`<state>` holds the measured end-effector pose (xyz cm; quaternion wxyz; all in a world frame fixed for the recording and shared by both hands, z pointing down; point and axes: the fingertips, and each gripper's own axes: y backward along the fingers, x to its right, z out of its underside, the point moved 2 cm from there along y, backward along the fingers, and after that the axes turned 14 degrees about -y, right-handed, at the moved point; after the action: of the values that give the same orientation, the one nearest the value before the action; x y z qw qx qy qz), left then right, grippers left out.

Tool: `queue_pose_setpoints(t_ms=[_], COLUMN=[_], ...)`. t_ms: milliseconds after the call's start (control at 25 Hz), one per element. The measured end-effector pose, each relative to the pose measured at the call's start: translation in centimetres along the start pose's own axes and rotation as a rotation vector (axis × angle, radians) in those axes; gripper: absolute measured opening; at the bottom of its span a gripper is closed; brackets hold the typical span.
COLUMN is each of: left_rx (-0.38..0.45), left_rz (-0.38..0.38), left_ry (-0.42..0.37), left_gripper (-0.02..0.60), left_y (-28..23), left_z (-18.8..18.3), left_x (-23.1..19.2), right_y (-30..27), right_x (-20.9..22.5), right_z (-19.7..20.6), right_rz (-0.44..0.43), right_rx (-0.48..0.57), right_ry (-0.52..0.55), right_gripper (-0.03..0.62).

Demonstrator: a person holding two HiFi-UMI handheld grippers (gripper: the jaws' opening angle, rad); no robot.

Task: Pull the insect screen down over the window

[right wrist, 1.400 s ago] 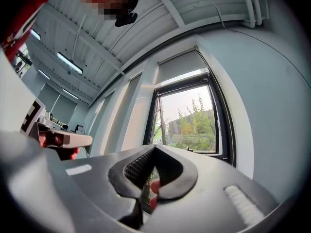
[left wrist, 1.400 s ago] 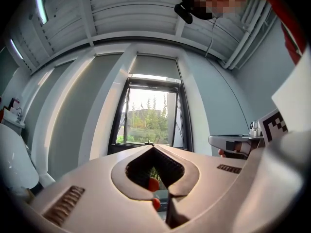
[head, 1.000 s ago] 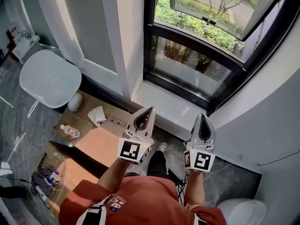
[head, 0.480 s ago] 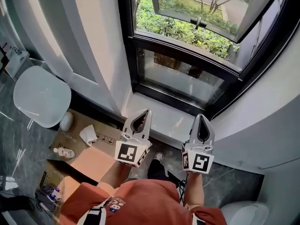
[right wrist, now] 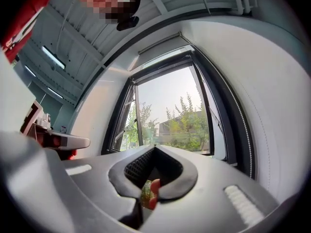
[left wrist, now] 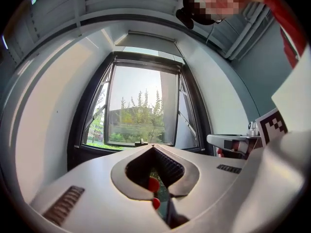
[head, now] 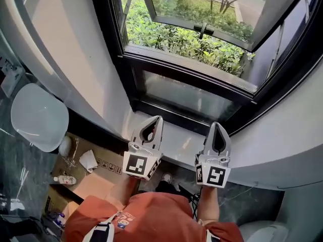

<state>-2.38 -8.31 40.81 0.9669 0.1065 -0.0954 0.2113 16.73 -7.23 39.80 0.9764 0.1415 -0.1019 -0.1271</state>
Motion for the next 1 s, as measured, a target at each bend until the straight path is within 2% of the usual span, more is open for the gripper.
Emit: queue_pose_setpoints(t_ms=[480,1000], left_rx=[0.013,0.071], left_rz=[0.019,0.119], left_ry=[0.001,0.01], left_gripper=[0.005,0.005], left_y=[-7.8,-13.5], left_z=[0.5,1.2], left_x=[-0.3,-3.5], right_y=[-5.1,-9.5], right_x=[4.6,4.5], right_z=[0.3,0.4], right_rz=[0.043,0.145], right_rx=[0.011,0.046], right_ry=[0.017,0.093], right_gripper=[0.009,0.009])
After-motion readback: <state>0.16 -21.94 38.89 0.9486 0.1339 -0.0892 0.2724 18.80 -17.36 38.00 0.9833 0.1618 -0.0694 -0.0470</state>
